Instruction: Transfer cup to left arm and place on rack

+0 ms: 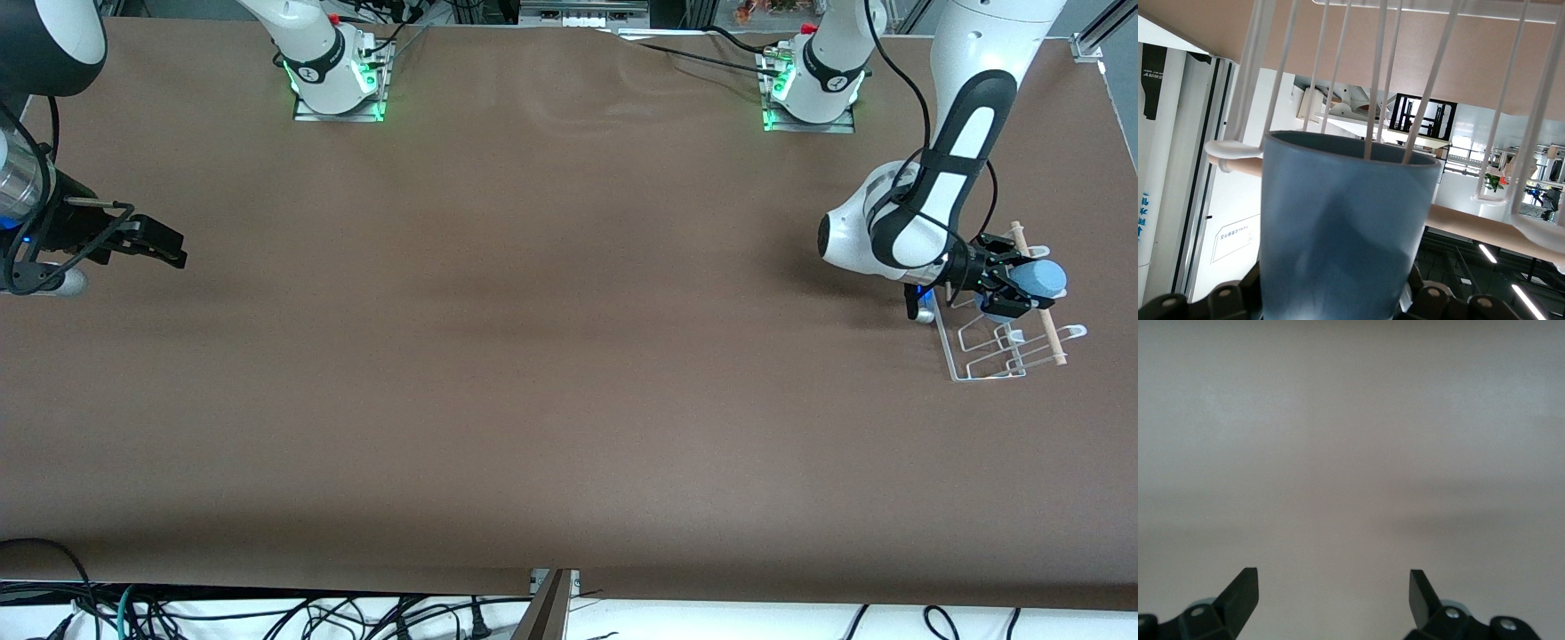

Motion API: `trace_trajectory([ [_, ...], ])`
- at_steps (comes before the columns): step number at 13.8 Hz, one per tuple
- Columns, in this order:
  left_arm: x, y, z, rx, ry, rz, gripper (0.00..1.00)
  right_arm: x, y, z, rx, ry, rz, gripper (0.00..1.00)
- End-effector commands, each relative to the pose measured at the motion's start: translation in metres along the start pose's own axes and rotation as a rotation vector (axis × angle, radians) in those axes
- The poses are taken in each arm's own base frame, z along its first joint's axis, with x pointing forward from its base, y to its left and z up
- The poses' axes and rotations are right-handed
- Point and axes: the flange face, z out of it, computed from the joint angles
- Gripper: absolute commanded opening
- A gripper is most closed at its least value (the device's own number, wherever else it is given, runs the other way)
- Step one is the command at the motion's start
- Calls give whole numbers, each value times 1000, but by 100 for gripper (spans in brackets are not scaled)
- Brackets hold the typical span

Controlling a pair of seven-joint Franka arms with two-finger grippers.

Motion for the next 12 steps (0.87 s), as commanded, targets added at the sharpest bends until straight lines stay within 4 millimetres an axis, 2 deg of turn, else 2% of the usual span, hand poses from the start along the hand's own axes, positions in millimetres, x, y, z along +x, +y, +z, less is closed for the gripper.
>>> trace_trajectory([
  [1, -4, -1, 0, 17, 2, -15, 100, 2, 2, -5, 20, 1, -9, 100],
  [4, -11, -6, -2, 21, 0, -30, 100, 3, 3, -5, 19, 3, -8, 100],
  [6, -30, -13, -4, -10, 5, -76, 100, 3, 2, -5, 19, 3, -10, 100],
  [8, -54, -22, -24, -202, 82, -181, 100, 3, 3, -5, 17, 3, -10, 100],
  [9, -67, -30, -43, -269, 125, -231, 100, 3, 3, -5, 17, 3, -10, 100],
  [12, -112, -71, -81, -539, 213, -370, 100, 5, 2, -4, 18, 3, -11, 100],
])
